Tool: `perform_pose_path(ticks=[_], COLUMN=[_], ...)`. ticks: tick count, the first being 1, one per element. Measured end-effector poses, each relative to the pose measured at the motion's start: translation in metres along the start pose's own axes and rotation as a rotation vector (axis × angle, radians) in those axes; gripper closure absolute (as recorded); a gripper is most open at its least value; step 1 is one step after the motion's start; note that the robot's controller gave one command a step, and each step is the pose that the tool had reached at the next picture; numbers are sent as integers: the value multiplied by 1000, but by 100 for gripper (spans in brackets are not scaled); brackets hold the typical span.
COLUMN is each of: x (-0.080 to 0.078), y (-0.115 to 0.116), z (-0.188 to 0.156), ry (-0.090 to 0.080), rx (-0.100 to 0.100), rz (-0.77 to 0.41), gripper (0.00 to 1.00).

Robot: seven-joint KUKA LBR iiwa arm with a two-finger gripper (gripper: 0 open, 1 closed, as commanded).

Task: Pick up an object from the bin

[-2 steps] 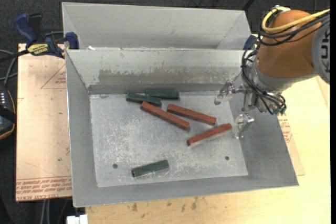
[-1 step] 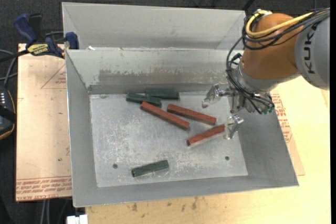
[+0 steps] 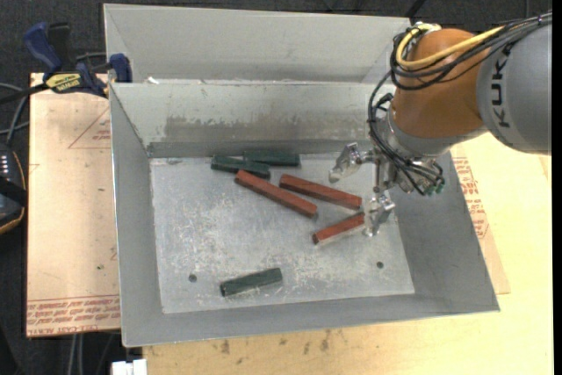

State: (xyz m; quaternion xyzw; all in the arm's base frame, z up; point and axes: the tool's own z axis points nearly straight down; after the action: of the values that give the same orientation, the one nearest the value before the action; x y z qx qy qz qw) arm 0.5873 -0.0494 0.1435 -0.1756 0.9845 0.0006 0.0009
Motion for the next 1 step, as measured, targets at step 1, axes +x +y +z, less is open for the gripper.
perform_pose_path(ticks=[1], x=[-55], y=[33], z=[59], ry=[-13], rx=[7], rz=[-58], gripper=[0])
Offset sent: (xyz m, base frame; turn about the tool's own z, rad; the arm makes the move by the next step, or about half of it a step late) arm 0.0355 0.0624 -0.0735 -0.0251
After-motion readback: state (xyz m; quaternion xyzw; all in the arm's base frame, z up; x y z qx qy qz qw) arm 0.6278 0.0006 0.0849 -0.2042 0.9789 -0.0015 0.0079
